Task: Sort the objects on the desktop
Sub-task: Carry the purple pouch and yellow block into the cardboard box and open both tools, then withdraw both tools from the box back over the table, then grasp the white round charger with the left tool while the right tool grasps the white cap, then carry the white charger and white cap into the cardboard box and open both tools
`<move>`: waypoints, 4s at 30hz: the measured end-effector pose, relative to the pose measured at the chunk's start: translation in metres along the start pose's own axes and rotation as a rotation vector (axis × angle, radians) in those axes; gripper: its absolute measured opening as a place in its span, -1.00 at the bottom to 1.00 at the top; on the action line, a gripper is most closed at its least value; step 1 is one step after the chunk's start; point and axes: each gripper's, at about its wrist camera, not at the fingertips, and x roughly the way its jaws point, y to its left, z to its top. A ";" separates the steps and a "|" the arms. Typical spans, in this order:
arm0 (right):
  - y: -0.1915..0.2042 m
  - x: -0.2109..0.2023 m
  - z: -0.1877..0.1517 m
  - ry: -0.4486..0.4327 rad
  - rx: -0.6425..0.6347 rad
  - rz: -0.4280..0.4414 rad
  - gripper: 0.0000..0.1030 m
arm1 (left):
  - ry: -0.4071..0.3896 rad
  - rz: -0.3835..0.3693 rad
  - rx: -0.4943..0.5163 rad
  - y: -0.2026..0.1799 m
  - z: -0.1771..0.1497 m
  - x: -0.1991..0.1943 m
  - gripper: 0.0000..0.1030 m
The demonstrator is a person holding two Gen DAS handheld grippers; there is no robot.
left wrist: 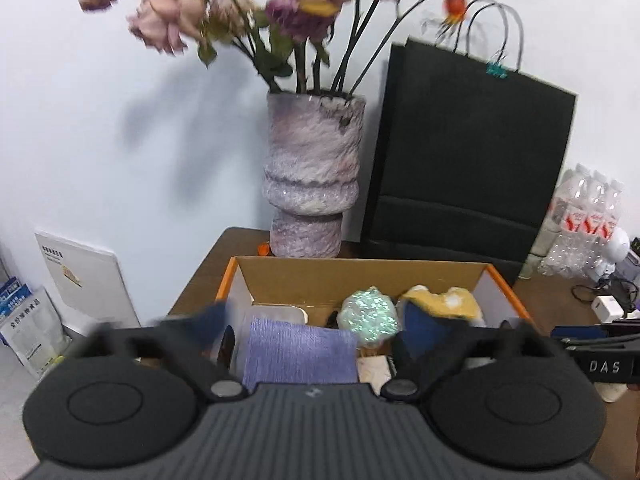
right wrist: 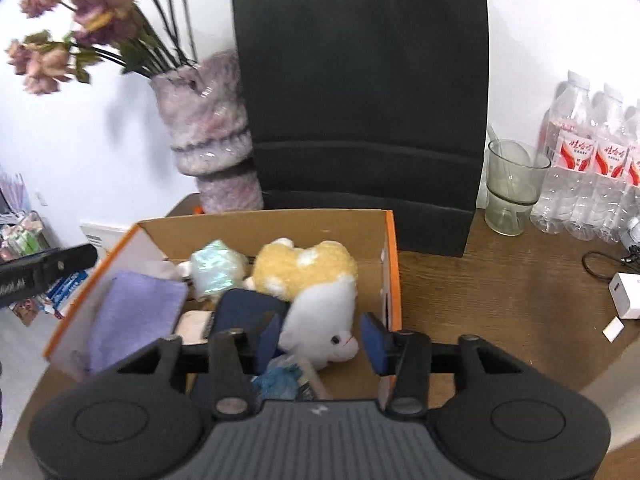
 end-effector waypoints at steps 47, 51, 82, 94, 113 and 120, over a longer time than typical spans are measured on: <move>-0.084 -0.042 -0.138 -0.118 0.003 -0.012 0.41 | 0.065 -0.178 0.265 -0.133 -0.152 -0.023 0.70; -0.090 -0.019 -0.123 -0.112 -0.012 -0.002 0.35 | 0.114 -0.167 0.241 -0.139 -0.149 0.005 0.52; 0.014 -0.128 -0.203 -0.230 -0.064 0.084 -0.28 | 0.020 -0.024 0.083 -0.073 -0.184 -0.145 -0.22; 0.054 -0.190 -0.245 -0.315 -0.088 0.102 -0.28 | -0.074 0.032 0.045 -0.050 -0.199 -0.227 -0.22; 0.043 -0.220 -0.210 -0.440 -0.074 0.045 -0.28 | -0.153 0.021 0.001 -0.026 -0.168 -0.224 -0.22; 0.017 -0.193 -0.150 -0.479 -0.050 0.011 -0.27 | -0.173 0.022 -0.005 -0.010 -0.121 -0.178 -0.22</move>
